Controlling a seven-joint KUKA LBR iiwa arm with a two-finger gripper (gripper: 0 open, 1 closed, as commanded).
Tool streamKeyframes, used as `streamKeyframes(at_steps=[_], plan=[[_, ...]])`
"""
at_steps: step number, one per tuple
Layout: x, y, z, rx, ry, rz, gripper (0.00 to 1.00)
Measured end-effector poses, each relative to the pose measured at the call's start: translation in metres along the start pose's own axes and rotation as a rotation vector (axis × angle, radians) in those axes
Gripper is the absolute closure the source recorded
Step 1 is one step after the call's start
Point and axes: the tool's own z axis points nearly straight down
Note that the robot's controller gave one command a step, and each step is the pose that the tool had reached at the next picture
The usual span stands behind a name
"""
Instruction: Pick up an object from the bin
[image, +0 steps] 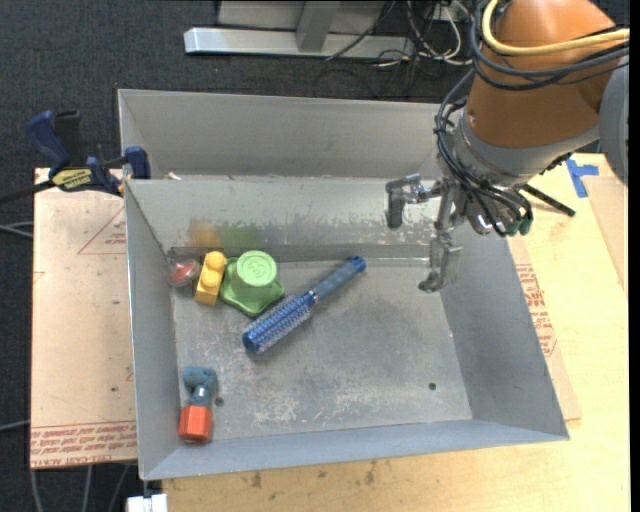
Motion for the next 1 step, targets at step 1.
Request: streamKeyframes(at_steps=[1], plan=[[-0.0001,0.0423,0.0349,-0.002,0.013,0.177,0.0]])
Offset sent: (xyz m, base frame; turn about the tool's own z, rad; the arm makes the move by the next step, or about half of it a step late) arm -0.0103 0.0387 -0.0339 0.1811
